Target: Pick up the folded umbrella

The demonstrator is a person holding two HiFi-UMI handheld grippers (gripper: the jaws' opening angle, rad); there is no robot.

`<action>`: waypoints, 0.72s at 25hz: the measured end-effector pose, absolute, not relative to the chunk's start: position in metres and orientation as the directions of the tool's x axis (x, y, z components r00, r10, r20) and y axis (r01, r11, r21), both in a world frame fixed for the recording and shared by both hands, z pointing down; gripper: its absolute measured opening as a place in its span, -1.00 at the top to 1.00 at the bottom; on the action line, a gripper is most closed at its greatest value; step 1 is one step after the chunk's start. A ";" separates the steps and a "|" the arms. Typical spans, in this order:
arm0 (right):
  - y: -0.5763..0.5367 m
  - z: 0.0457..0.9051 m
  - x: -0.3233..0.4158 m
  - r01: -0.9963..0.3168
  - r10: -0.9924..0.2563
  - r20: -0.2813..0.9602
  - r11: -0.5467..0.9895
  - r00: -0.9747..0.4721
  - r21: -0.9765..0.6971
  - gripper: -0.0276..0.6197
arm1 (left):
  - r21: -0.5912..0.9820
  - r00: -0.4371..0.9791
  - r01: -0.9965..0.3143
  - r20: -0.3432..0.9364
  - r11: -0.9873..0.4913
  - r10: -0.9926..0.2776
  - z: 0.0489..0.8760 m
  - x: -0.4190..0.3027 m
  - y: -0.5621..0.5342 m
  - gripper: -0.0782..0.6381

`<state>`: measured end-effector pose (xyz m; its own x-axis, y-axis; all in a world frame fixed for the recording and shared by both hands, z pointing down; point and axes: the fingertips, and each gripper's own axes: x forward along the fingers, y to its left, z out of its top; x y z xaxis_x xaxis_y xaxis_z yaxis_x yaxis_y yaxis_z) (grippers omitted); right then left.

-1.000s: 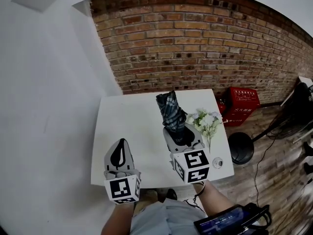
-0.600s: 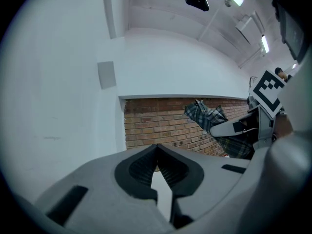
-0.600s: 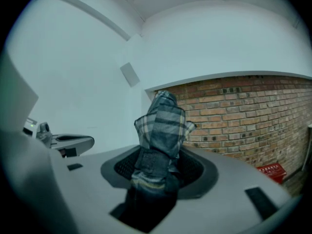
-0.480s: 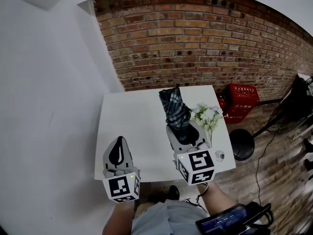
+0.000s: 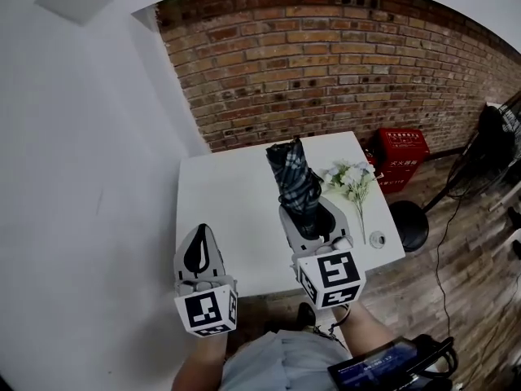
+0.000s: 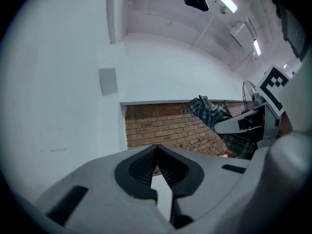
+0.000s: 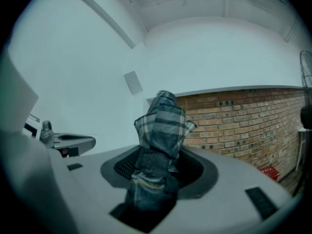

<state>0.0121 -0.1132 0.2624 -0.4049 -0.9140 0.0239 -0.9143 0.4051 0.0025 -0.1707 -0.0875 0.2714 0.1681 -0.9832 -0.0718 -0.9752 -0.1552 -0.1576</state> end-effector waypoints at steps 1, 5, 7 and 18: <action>-0.109 0.260 0.010 -0.917 -0.917 0.016 0.399 -0.399 0.004 0.27 | -0.159 0.173 -0.974 -0.073 -0.160 -0.982 0.271 -0.173 -0.085 0.76; -0.097 0.250 0.003 -0.926 -0.926 -0.017 0.377 -0.377 0.014 0.27 | -0.158 0.194 -0.971 -0.089 -0.178 -0.977 0.264 -0.182 -0.083 0.76; -0.091 0.246 0.001 -0.930 -0.929 -0.027 0.368 -0.369 0.019 0.27 | -0.152 0.196 -0.972 -0.097 -0.180 -0.976 0.259 -0.186 -0.082 0.76; -0.077 0.248 0.008 -0.938 -0.937 -0.031 0.346 -0.347 0.030 0.27 | -0.132 0.218 -0.971 -0.130 -0.201 -0.967 0.246 -0.181 -0.076 0.76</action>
